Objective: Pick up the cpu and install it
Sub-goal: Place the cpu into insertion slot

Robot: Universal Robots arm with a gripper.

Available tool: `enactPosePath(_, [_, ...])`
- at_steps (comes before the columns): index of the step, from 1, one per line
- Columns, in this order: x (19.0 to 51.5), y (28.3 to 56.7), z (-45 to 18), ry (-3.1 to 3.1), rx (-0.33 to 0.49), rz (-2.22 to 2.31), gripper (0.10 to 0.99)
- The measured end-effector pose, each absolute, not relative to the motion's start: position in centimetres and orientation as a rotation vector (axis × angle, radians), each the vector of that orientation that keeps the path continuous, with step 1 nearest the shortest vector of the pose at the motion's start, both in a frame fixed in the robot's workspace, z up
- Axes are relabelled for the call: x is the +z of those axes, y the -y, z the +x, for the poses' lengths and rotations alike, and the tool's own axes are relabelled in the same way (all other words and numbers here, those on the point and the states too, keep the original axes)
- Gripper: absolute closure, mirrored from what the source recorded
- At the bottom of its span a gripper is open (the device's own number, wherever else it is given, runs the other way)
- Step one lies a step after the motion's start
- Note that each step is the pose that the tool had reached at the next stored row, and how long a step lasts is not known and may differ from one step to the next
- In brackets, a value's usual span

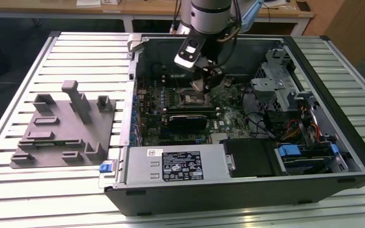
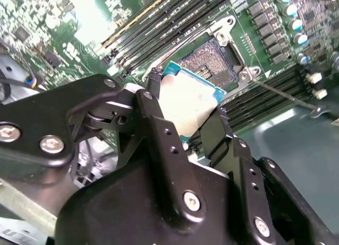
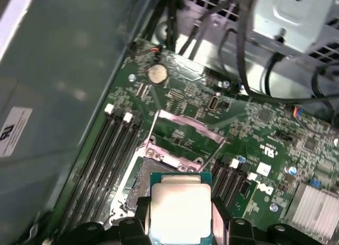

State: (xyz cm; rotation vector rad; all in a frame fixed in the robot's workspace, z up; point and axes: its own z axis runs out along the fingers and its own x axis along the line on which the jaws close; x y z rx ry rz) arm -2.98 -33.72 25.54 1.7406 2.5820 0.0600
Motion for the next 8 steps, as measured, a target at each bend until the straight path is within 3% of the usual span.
enactPosePath(8, [25.53, 33.72, -2.98, -2.454, 0.057, 1.913, 0.545])
